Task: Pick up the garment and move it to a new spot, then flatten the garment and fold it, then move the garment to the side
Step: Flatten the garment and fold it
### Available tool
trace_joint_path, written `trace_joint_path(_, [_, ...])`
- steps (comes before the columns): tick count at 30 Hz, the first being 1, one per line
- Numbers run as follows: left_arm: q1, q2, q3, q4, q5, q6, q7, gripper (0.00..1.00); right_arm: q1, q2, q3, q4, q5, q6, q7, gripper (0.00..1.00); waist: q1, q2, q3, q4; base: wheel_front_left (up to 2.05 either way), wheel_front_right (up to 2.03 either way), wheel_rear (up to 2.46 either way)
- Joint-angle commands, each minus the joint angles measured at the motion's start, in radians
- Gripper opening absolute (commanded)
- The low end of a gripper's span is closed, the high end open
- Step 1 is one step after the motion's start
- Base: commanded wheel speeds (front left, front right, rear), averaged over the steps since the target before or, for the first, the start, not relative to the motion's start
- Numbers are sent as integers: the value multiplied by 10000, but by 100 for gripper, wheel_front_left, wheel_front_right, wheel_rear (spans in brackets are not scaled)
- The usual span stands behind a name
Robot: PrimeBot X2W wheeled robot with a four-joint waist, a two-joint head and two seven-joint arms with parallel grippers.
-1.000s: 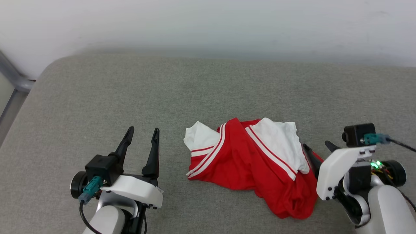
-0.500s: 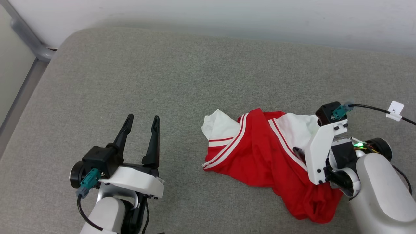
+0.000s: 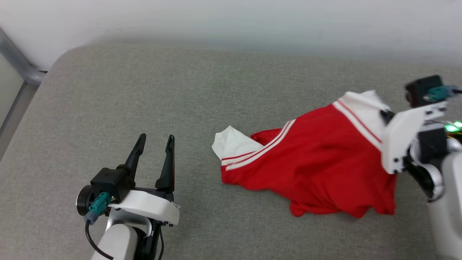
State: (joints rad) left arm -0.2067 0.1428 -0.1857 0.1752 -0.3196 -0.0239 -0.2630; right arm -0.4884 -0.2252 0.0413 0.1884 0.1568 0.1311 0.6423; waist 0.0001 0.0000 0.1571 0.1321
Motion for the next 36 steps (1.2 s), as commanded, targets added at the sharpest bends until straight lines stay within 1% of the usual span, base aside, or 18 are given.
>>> trace_joint_path(1, [120,-32,36,39,68,-23,-24,100,365,-31,-284,-186,-206,-7,-102,0,-1,0,-74,-128,0,0,0])
trace_joint_path(4, [154,-21,98,84,102,-85,-24,100,1103,155,-1291,-892,-776,-7,-83,0,-1,0,-114,-303,0,0,0])
trace_joint_path(5, [120,12,140,160,158,-108,-24,100,2086,401,-2273,-1379,-1224,-7,2,0,-1,0,-94,-456,0,0,0])
trace_joint_path(6, [113,7,137,198,157,-128,-24,100,2388,518,-2542,-1475,-1293,-7,-30,0,-1,0,-97,-494,0,0,0])
trace_joint_path(9, [99,-1,152,318,146,-167,-24,100,3298,945,-3327,-1433,-1418,-7,-146,0,-1,0,-83,-593,0,0,0])
trace_joint_path(12, [59,-17,161,429,119,-187,-24,100,3979,1352,-3844,-1118,-1397,-7,-418,0,-1,0,-70,-638,0,0,0])
trace_joint_path(13, [49,-22,161,458,117,-197,-24,100,4131,1449,-3971,-959,-1351,-7,-499,8,-1,0,-70,-642,0,0,0])
trace_joint_path(14, [49,-24,157,505,112,-189,-24,100,4260,1534,-4049,-807,-1297,-7,-619,21,-1,0,-76,-647,0,0,0])
trace_joint_path(15, [56,-30,161,541,106,-195,-24,100,4344,1592,-4132,-657,-1264,-7,-741,58,-1,0,-88,-650,0,0,0])
trace_joint_path(16, [65,-35,161,578,97,-202,-24,100,4406,1630,-4182,-557,-1191,-7,-931,100,-1,0,-105,-649,0,0,0])
trace_joint_path(19, [144,-49,153,698,83,-220,-24,100,4456,1726,-4303,-418,-1041,-7,-1898,100,-1,0,-199,-637,0,0,0])
trace_joint_path(22, [261,-73,132,796,71,-205,-25,100,4444,1760,-4218,-439,-827,-7,-3248,100,-1,0,-360,-616,0,0,0])
trace_joint_path(25, [386,-81,125,894,51,-171,-25,100,4520,1759,-3961,-459,-619,-7,-4618,100,-1,0,-573,-608,0,0,0])
trace_joint_path(28, [524,-69,113,964,34,-122,-25,100,4627,1759,-3549,-563,-566,-7,-5664,100,-1,0,-800,-612,0,0,0])
trace_joint_path(32, [720,-25,92,1020,16,-73,12,100,4842,1757,-2918,-960,-574,-7,-6599,100,-1,0,-1069,-640,0,0,0])
trace_joint_path(36, [907,54,85,1029,4,2,111,100,5154,1753,-2224,-1504,-486,-7,-6987,100,-1,0,-1307,-722,0,0,0])
